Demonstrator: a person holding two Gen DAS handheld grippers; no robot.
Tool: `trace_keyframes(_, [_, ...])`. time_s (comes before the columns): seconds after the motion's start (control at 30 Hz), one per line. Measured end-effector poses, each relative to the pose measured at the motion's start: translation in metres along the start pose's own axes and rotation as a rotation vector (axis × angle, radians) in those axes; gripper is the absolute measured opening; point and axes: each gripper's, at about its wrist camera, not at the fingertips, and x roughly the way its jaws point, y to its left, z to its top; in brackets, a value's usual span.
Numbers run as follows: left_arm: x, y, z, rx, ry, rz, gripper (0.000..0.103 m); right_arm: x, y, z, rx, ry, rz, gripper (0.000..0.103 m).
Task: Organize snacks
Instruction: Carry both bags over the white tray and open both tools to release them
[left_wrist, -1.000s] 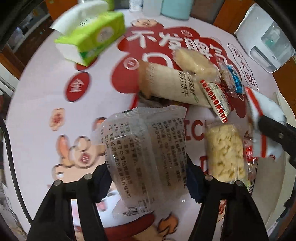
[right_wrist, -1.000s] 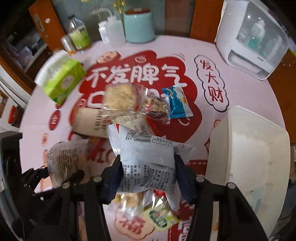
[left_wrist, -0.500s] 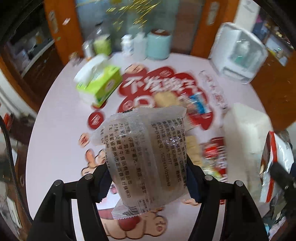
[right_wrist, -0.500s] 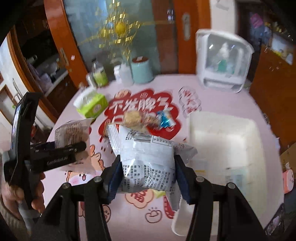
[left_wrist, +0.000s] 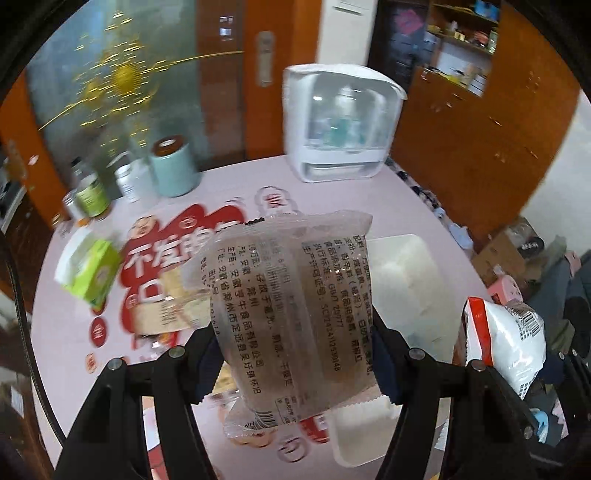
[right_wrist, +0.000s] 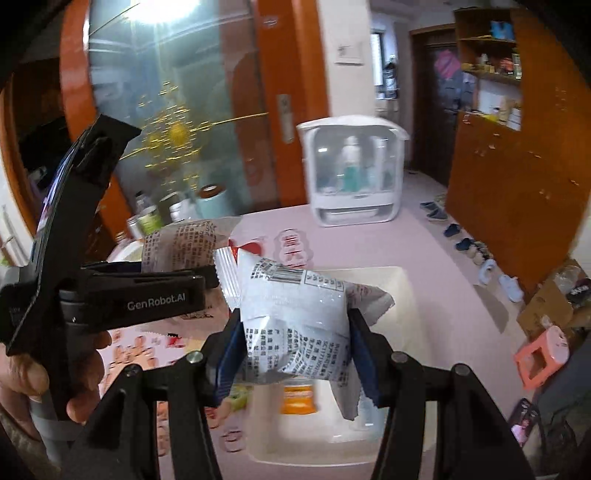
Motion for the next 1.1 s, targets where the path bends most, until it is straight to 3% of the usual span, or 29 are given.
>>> trace_keyframes(0.23, [0.041,-0.064,0.012,0.071,0.046,-0.004,0.067,0.032,-0.058,-0.012,0.071,0.077,-0.082,0.055])
trace_keyframes(0.43, [0.068,-0.093,0.013,0.106,0.086,0.014,0.067,0.064,-0.085,-0.027,0.091,0.164,-0.108,0.056])
trace_keyframes(0.9, [0.091,-0.106,0.026,0.121,0.075,0.054,0.068,0.081,-0.092,-0.040,0.079,0.232,-0.070,0.057])
trace_keyframes(0.97, [0.093,-0.107,0.025,0.124,0.079,0.061,0.070,0.083,-0.091,-0.042,0.079,0.243,-0.044,0.059])
trace_keyframes(1.03, [0.096,-0.107,0.024,0.125,0.091,0.073,0.081,0.085,-0.090,-0.043,0.082,0.257,-0.022,0.061])
trace_keyframes(1.1, [0.096,-0.105,0.023,0.118,0.099,0.047,0.082,0.087,-0.089,-0.045,0.081,0.270,-0.009,0.062])
